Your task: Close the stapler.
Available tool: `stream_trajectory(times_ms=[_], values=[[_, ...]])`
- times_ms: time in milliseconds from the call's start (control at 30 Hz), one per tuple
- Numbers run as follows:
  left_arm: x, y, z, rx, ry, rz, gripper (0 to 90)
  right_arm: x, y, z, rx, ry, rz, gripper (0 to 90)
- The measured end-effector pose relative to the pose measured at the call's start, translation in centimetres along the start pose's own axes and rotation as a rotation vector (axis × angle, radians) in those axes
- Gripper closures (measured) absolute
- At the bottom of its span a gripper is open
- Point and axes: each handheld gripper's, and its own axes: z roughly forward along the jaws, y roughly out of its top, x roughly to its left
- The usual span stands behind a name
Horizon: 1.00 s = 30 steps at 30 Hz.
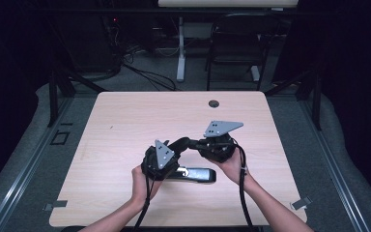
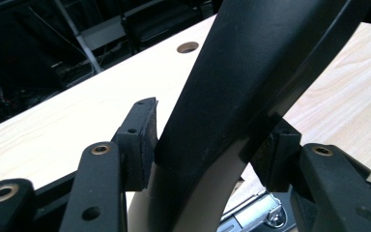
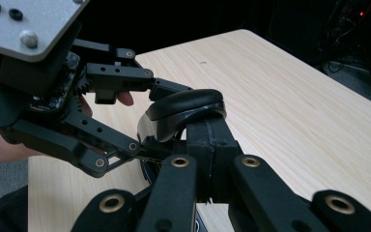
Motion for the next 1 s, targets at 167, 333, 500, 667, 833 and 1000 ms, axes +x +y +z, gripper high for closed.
stream_trajectory(times_ms=[167,333,500,667,833,1000], values=[[0.5,0.0,0.0,0.003,-0.056,-0.03,45.0,-0.1,-0.2,0.0,0.003,0.003,0.009,90.0],[1.1,0.1,-0.4,0.0,-0.104,-0.04,34.3,-0.4,-0.6,-0.2,0.011,0.0,0.026,90.0],[2.1,0.0,-1.1,-0.001,-0.151,-0.052,28.0,-0.3,-0.8,-0.3,-0.003,-0.001,0.037,90.0],[3.2,-0.1,-2.2,-0.01,-0.198,-0.052,21.3,-0.5,-0.8,-0.2,0.001,0.0,0.042,90.0],[5.1,-0.4,-3.0,-0.005,-0.203,-0.097,15.3,-0.9,-0.8,-0.1,0.003,-0.01,0.055,90.0],[7.5,-0.9,-3.3,0.009,-0.17,-0.152,13.2,-1.2,-0.9,-0.1,0.008,-0.008,0.065,90.0]])
